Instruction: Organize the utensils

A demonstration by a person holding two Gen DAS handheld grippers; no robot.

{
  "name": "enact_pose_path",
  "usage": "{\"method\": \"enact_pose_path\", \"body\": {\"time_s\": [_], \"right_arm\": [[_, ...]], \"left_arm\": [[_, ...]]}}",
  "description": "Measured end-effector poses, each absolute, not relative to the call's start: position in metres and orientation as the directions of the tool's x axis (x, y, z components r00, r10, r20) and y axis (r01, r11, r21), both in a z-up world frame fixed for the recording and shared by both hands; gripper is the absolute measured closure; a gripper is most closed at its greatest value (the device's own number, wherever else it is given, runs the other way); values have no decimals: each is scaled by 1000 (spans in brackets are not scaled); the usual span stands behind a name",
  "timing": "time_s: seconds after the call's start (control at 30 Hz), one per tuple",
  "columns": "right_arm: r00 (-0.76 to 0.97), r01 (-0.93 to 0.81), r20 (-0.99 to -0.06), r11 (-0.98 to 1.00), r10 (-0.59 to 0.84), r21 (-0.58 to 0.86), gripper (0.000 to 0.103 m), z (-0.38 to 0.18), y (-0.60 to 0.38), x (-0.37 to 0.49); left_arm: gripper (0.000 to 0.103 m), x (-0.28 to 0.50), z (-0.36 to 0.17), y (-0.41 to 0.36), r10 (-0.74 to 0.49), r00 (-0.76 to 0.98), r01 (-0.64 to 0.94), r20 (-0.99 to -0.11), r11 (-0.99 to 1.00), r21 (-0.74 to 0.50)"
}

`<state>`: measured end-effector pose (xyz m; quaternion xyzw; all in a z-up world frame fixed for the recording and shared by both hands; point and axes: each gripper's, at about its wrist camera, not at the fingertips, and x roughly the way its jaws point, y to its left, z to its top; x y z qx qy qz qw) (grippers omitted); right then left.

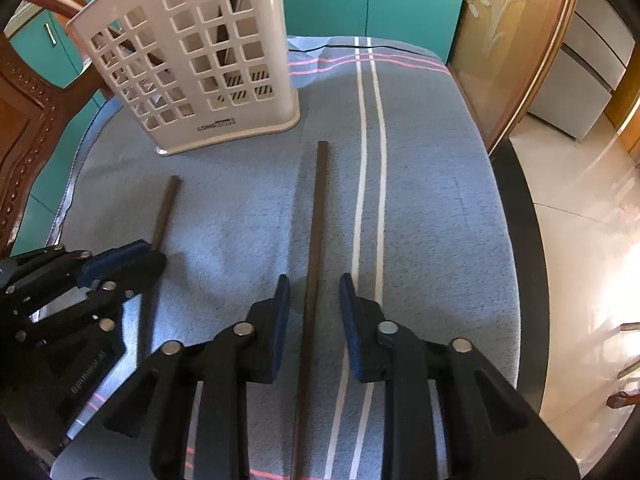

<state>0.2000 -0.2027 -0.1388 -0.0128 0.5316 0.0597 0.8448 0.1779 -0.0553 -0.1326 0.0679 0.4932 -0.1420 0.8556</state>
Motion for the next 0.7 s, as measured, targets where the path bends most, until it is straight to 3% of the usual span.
{"method": "enact_pose_path", "body": {"time_s": [0.03,0.2,0.37,0.5,0.7], "right_arm": [[422,-121,-902,992,92,44,96,-139,-202,199],[387,-150,-916,988,103,48,97,-139,-200,192],[354,-153,-915,977,195,149,97,-137,-208,191],[381,-118,-908,983,174,139,91,-134,-217,194],[396,-95,-903,986,167,140,81,-132,-221,191]], "left_arm": [[90,179,-132,-56,-173,473,311,-864,950,-20],[90,178,-131,-60,-157,464,312,-872,950,-5],[90,185,-129,-70,-153,464,319,-873,948,3],[89,185,-128,-72,-145,456,322,-878,947,11],[75,179,-130,-76,-149,438,357,-887,934,19]]}}
